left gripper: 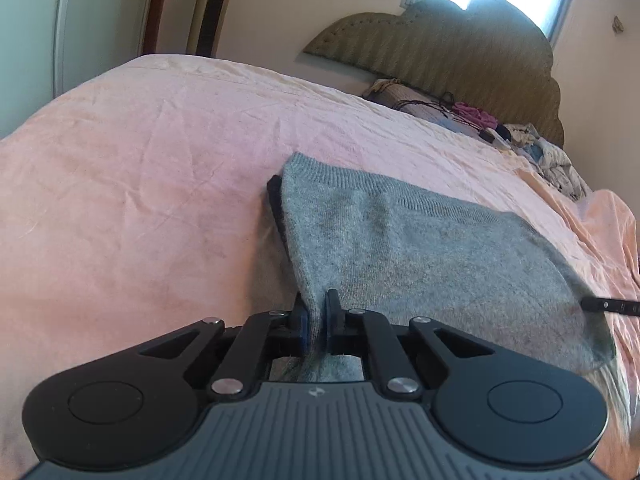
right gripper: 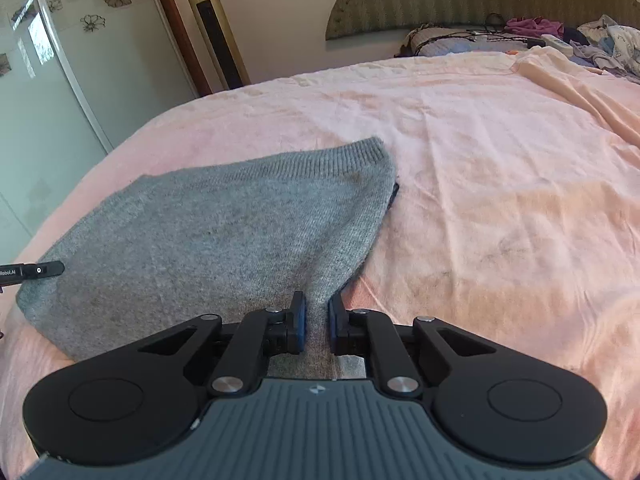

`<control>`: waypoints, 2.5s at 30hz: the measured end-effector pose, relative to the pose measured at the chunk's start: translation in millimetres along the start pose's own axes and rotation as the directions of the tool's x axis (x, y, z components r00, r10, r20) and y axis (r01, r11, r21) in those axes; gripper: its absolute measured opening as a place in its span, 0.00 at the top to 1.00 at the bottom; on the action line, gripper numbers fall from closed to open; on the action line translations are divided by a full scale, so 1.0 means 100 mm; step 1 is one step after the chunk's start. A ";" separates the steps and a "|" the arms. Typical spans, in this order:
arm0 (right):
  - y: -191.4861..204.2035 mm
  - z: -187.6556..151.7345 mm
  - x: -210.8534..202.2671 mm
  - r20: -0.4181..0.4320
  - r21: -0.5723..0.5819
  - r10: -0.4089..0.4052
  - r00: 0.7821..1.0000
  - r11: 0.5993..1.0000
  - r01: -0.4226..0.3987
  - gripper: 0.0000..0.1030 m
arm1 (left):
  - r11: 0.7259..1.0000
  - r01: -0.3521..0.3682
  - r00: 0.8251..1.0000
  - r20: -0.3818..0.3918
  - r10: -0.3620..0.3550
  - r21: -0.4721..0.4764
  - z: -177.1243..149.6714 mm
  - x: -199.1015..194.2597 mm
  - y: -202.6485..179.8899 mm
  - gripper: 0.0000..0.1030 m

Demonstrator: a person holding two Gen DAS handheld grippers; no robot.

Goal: Fold small clothes

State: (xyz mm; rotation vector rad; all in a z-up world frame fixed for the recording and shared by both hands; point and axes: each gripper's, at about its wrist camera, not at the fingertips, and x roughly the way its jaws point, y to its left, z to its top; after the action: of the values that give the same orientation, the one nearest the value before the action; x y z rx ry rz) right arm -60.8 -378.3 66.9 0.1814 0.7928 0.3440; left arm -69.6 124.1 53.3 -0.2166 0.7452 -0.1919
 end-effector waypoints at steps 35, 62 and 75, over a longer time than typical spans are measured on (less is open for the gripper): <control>1.00 -0.29 0.09 -0.123 -0.292 0.082 0.989 0.949 -0.115 0.11 | 0.945 0.142 0.990 -0.059 -0.130 0.296 -0.41 -0.12 -0.68 0.28; 0.77 -0.10 0.66 0.116 -0.209 -0.083 0.990 0.972 0.106 0.00 | 0.588 0.189 0.981 0.180 -0.075 -0.787 -0.69 -0.13 0.15 0.22; 0.71 0.08 0.55 0.088 -0.077 -0.013 0.996 0.997 0.019 0.00 | 0.907 -0.078 0.975 0.156 0.155 -0.415 -0.45 -0.19 -0.48 0.95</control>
State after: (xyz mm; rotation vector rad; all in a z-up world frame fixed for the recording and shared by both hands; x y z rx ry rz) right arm -35.9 -292.5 56.7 0.1166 0.6932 0.3487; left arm -118.8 76.8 45.6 -0.5781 0.6026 0.1020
